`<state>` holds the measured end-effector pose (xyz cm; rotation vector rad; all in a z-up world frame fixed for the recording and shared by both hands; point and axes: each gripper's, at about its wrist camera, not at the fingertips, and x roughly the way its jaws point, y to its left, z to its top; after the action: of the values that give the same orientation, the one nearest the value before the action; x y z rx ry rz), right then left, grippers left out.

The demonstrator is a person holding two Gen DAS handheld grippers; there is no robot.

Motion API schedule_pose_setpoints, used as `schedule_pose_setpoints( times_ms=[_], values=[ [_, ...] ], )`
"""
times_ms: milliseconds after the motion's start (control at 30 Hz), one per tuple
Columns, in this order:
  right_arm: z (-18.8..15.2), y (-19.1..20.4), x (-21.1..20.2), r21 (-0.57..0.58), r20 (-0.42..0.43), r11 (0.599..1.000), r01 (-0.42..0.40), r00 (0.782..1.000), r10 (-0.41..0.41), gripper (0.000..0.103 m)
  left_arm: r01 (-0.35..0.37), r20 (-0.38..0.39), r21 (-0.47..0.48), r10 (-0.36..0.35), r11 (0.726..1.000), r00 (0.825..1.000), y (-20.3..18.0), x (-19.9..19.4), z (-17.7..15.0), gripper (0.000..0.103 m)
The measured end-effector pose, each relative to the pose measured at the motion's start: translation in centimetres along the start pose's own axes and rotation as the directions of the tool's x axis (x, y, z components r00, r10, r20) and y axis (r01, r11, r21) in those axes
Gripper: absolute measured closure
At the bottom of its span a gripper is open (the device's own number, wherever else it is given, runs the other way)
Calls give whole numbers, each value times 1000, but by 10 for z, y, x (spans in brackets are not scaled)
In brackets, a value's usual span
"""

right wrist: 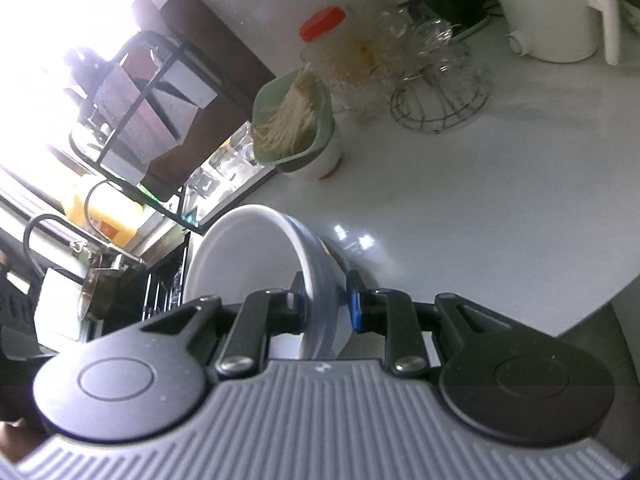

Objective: Organize plates and bowls
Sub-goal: 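Carry the white bowl with both grippers over the leaf plate stack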

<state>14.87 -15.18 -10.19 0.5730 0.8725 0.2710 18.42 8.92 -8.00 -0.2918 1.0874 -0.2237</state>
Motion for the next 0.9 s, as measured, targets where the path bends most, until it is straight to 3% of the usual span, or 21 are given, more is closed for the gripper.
schedule_pose_setpoints(
  times_ms=[300,633,900],
  values=[
    [6,27,40,-12,-28,999,30,999,-30,80,13,-43,-42,-14,999,999,47,16,24,80],
    [6,46,97,-18,-124,996,82,989,-83,80,12,-102,-141,-27,990,994,105,47,41,80],
    [-1,54,133,-29,-164,990,136,977,-138,80,3,-152,-133,-24,991,988,126,69,48,80]
  ],
)
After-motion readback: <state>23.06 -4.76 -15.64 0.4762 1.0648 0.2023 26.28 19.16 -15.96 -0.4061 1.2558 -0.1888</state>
